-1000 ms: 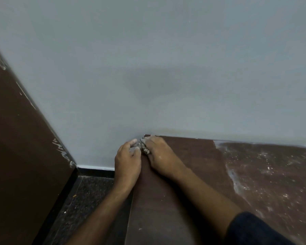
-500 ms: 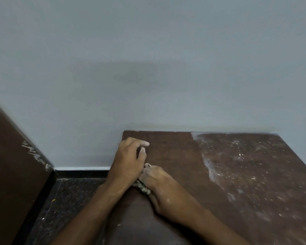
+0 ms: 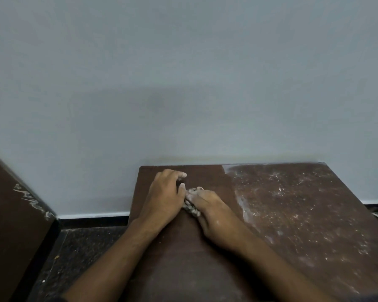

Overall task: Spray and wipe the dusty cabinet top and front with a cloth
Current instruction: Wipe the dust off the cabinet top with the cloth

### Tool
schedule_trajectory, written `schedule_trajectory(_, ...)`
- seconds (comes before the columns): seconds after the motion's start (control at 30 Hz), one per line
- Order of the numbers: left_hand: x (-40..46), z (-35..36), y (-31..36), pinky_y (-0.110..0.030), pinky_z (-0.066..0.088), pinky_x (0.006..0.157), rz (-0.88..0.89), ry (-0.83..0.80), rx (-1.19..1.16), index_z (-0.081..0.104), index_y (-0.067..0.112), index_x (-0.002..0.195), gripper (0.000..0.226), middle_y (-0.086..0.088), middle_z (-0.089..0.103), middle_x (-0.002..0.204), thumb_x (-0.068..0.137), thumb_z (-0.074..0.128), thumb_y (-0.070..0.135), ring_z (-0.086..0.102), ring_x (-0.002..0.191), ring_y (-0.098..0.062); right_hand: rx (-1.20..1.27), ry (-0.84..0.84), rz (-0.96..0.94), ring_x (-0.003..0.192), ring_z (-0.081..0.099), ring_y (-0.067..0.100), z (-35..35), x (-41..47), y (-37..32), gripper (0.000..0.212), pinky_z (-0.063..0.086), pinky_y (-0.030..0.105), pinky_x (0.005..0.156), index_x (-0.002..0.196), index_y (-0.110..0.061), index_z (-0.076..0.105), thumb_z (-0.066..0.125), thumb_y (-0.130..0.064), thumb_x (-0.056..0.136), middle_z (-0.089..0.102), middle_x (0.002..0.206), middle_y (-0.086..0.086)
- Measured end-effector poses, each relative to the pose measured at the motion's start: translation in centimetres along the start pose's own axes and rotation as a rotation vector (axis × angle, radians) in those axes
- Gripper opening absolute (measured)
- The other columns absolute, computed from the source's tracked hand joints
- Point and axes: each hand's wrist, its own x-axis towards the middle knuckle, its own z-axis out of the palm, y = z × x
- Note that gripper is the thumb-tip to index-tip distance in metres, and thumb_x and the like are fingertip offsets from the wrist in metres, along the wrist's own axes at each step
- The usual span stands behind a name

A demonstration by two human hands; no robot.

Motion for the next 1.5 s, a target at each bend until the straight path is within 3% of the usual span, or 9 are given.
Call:
schedule_trajectory(0.27,0.6,0.2,0.1,-0.027,0.044,0.097,0.02,-0.018,0.023,0.062,0.021,0.12,0.03,0.009,0.059,0.115,0.09,0.059,0.022,0.049,0.109,-0.007,-0.143,0.091,0.379,0.105,0.055,0.036,-0.3,7.2,5.8,0.038,0.043,0.044,0.096,0.119,-0.004,0.062,0.039,-0.019,0.093,0.061,0.114,0.016)
schedule_trajectory(0.5,1.3,-2.1,-4.1,-0.037,0.044,0.099,-0.132,0.114,0.077,0.066,0.018,0.116,0.028,0.0,0.062,0.114,0.089,0.06,0.017,0.052,0.111,-0.02,-0.024,0.056,0.062,0.117,0.051,0.016,-0.2,3.8,3.2,0.033,0.032,0.02,0.112,0.129,-0.014,0.061,0.054,-0.008,0.098,0.064,0.127,0.002)
schedule_trajectory(0.7,0.8,-3.4,-6.2,-0.039,0.041,0.107,-0.264,0.13,0.064,0.061,0.012,0.126,0.037,-0.007,0.059,0.127,0.09,0.058,0.018,0.052,0.12,-0.025,-0.2,0.125,0.263,0.103,0.052,0.034,3.1,10.3,3.9,0.037,0.044,0.046,0.096,0.118,-0.004,0.061,0.035,-0.018,0.095,0.058,0.115,0.016)
schedule_trajectory(0.9,1.0,-4.3,-5.3,-0.032,0.036,0.11,-0.413,0.159,-0.062,0.052,0.012,0.135,0.045,-0.009,0.053,0.137,0.09,0.05,0.009,0.049,0.126,-0.023,-0.018,-0.017,-0.013,0.094,0.059,0.03,8.1,12.5,-3.2,0.034,0.047,0.044,0.091,0.109,-0.01,0.065,0.038,-0.024,0.093,0.066,0.103,0.01)
schedule_trajectory(1.03,0.3,-5.3,-6.2,-0.033,0.04,0.106,-0.369,0.147,-0.063,0.052,0.014,0.136,0.045,-0.004,0.053,0.136,0.09,0.053,0.011,0.053,0.121,-0.021,-0.085,-0.027,0.057,0.116,0.051,0.034,6.7,12.1,-1.1,0.036,0.04,0.043,0.106,0.128,-0.006,0.058,0.05,-0.011,0.093,0.059,0.127,0.016)
schedule_trajectory(1.17,-0.3,-6.3,-7.2,-0.029,0.04,0.099,-0.409,0.184,-0.091,0.057,0.014,0.131,0.038,-0.006,0.058,0.133,0.093,0.053,0.016,0.058,0.114,-0.021,-0.17,0.056,0.162,0.096,0.056,0.039,7.8,14.2,-3.1,0.04,0.045,0.049,0.091,0.106,-0.003,0.063,0.031,-0.018,0.089,0.062,0.108,0.02)
schedule_trajectory(1.23,-0.3,-6.6,-7.0,-0.033,0.041,0.1,-0.395,0.2,-0.076,0.059,0.012,0.129,0.035,-0.009,0.06,0.13,0.096,0.05,0.02,0.057,0.115,-0.023,-0.139,0.035,0.111,0.088,0.058,0.037,9.7,15.4,-4.7,0.023,0.049,0.049,0.084,0.097,-0.004,0.065,0.046,-0.014,0.088,0.064,0.098,0.018)
schedule_trajectory(1.33,-0.4,-6.8,-6.6,-0.032,0.042,0.097,-0.34,0.213,-0.065,0.063,0.013,0.123,0.031,-0.009,0.062,0.124,0.097,0.048,0.022,0.058,0.112,-0.022,-0.112,-0.007,0.026,0.095,0.057,0.031,10.3,15.8,-5.0,0.022,0.048,0.049,0.089,0.107,-0.01,0.065,0.059,-0.014,0.086,0.065,0.103,0.012)
schedule_trajectory(1.5,-0.4,-5.5,-5.8,-0.036,0.04,0.104,-0.158,0.114,0.013,0.068,0.014,0.115,0.025,-0.006,0.063,0.121,0.09,0.061,0.012,0.055,0.116,-0.023,-0.09,0.094,0.112,0.104,0.057,0.039,6.1,11.8,-1.3,0.034,0.047,0.05,0.096,0.116,-0.003,0.062,0.041,-0.018,0.094,0.064,0.114,0.019)
